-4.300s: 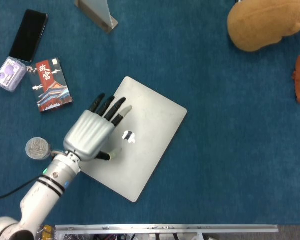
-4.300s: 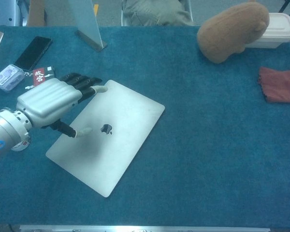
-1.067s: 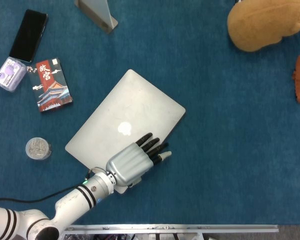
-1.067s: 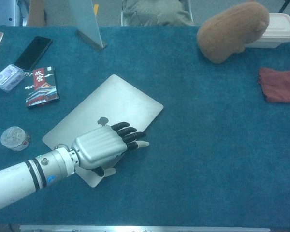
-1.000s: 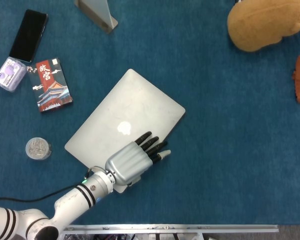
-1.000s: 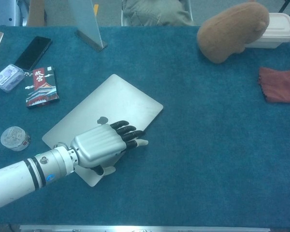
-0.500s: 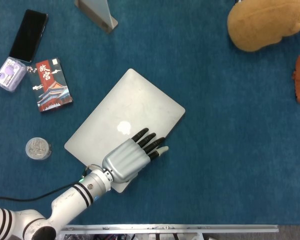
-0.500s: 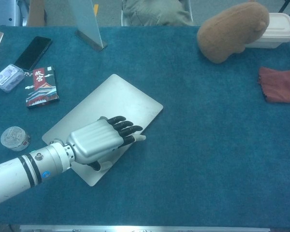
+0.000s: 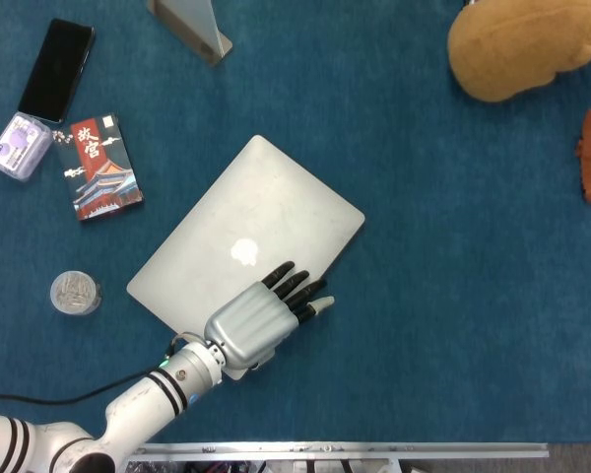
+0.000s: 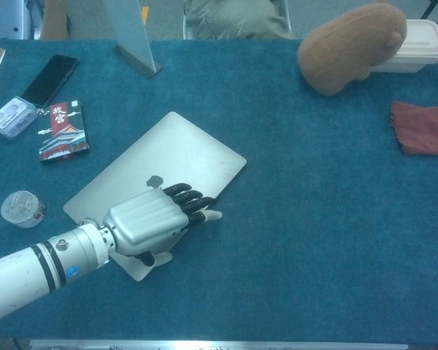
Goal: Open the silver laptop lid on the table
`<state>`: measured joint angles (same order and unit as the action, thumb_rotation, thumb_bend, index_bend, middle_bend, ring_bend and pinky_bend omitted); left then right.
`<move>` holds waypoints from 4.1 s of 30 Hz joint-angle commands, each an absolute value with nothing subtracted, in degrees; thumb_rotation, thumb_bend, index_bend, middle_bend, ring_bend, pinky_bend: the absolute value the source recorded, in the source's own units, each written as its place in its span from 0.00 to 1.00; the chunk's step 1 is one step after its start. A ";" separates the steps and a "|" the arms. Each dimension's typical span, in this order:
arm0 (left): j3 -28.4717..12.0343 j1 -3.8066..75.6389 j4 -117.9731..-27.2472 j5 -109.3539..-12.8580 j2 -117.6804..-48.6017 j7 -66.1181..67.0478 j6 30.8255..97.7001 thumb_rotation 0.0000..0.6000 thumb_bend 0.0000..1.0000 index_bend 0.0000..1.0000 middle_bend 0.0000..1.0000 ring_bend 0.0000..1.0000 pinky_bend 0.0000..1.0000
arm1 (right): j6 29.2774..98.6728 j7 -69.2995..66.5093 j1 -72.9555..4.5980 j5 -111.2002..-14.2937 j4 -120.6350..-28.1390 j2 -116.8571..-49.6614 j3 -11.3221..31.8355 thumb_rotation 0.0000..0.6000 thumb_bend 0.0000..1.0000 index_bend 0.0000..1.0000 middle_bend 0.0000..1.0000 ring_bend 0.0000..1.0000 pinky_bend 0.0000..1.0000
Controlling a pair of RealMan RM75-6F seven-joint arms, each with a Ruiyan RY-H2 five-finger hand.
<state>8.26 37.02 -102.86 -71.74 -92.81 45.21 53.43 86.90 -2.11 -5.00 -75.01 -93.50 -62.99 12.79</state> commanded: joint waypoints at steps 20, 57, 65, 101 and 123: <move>8.62 36.75 -102.66 -70.85 -93.72 45.09 53.84 1.00 0.31 0.00 0.00 0.00 0.00 | 86.93 -2.45 -4.73 -74.99 -93.40 -62.81 12.72 0.85 0.31 0.00 0.11 0.00 0.03; 7.74 37.30 -102.40 -70.63 -90.92 44.24 54.19 1.00 0.32 0.00 0.00 0.00 0.00 | 88.18 -0.77 -4.48 -75.59 -95.43 -62.53 12.82 0.85 0.31 0.00 0.11 0.00 0.03; 2.96 39.43 -108.09 -67.17 -85.20 44.65 55.46 0.83 0.31 0.00 0.00 0.00 0.00 | 88.82 -1.17 -4.15 -75.71 -95.78 -62.29 12.95 0.85 0.31 0.00 0.11 0.00 0.03; -7.07 48.59 -83.35 -41.78 -91.48 38.06 54.26 0.00 0.31 0.24 0.00 0.00 0.00 | 88.11 -1.75 -4.66 -75.81 -95.15 -62.75 13.06 0.85 0.31 0.00 0.11 0.00 0.03; -6.22 49.93 -78.08 -41.52 -95.99 38.16 52.78 0.00 0.31 0.24 0.00 0.00 0.00 | 88.63 -2.09 -3.93 -75.32 -95.16 -62.03 13.08 0.85 0.31 0.00 0.11 0.00 0.03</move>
<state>-6.22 49.92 -78.10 -41.51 -95.97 38.17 52.76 88.63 -2.10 -3.93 -75.32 -95.16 -62.03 13.08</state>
